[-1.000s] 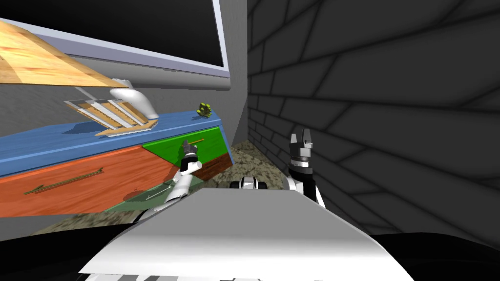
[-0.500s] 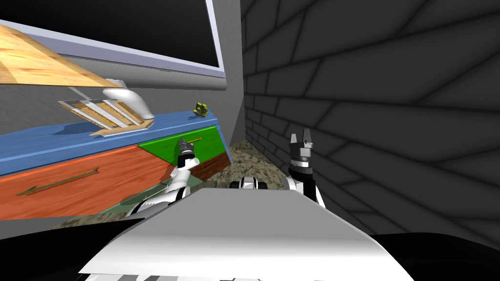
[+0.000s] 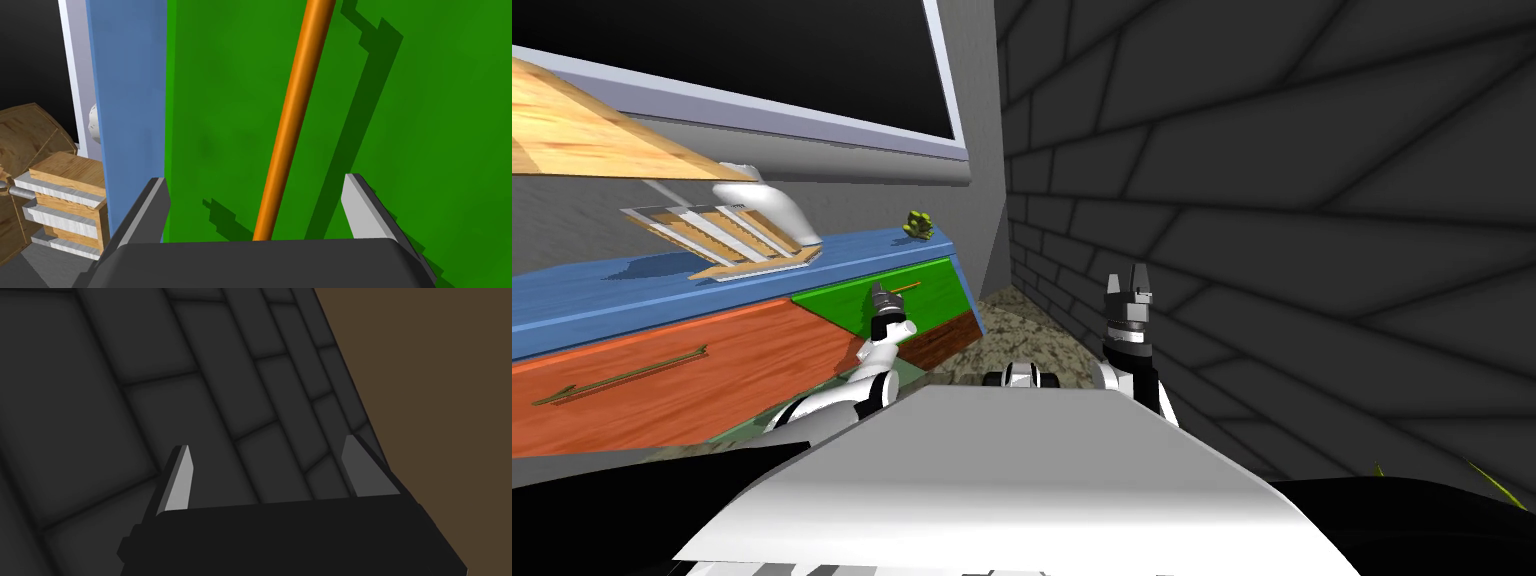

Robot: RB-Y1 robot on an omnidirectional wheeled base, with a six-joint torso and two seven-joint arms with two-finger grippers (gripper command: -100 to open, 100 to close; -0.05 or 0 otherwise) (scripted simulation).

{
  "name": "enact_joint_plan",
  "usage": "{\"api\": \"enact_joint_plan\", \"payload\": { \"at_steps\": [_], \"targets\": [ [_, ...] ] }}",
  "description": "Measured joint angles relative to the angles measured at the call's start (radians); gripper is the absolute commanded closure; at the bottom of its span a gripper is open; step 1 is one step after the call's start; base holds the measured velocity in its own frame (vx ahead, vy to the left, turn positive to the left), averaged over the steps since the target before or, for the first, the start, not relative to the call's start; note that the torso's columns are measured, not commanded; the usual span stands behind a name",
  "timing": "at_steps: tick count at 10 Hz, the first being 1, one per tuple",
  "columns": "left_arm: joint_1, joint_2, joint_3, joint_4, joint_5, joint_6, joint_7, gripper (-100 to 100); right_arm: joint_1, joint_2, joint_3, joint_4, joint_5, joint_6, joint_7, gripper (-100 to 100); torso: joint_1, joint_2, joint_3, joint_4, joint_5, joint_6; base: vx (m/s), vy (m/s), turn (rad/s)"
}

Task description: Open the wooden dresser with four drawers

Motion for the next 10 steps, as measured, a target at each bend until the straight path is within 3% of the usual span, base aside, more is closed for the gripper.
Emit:
{"api": "enact_joint_plan", "payload": {
  "at_steps": [1,2,5,6,7,8,10],
  "targets": [
    [-0.030,0.025,0.000,0.055,0.012,-0.020,0.003,-100,0.000,0.000,0.000,0.000,0.000,0.000,0.000,0,0.000,0.000,0.000,0.003,-0.004,0.003,-0.089,-0.057,-0.124],
    [-0.036,0.029,0.022,0.038,0.025,-0.010,-0.013,-100,0.000,0.000,0.000,0.000,0.000,0.000,0.000,0,-0.002,0.002,0.001,0.003,-0.003,0.002,-0.040,-0.019,-0.027],
    [-0.078,0.061,0.013,0.123,0.025,-0.031,-0.003,-100,0.000,0.000,0.000,0.000,0.000,0.000,0.000,0,0.002,-0.001,0.000,-0.002,0.002,-0.001,0.002,0.002,0.005],
    [-0.080,0.061,0.013,0.127,0.025,-0.032,-0.003,100,0.000,0.000,0.000,0.000,0.000,0.000,0.000,0,0.002,0.000,0.000,-0.001,0.002,0.000,0.082,0.050,0.167],
    [-0.060,0.038,0.001,0.114,0.010,-0.026,0.003,100,0.000,0.000,0.000,0.000,0.000,0.000,0.000,0,0.004,-0.003,-0.001,-0.002,0.002,-0.001,0.110,0.057,0.095],
    [-0.012,0.006,0.005,0.047,0.005,-0.001,-0.004,100,0.000,0.000,0.000,0.000,0.000,0.000,0.000,0,0.002,-0.001,-0.001,-0.001,0.002,-0.002,0.140,0.066,0.197],
    [0.029,-0.032,-0.013,-0.008,-0.023,0.008,0.004,100,0.000,0.000,0.000,0.000,0.000,0.000,0.000,0,0.011,-0.005,-0.003,-0.007,0.011,0.001,0.060,0.043,0.051]
  ]
}}
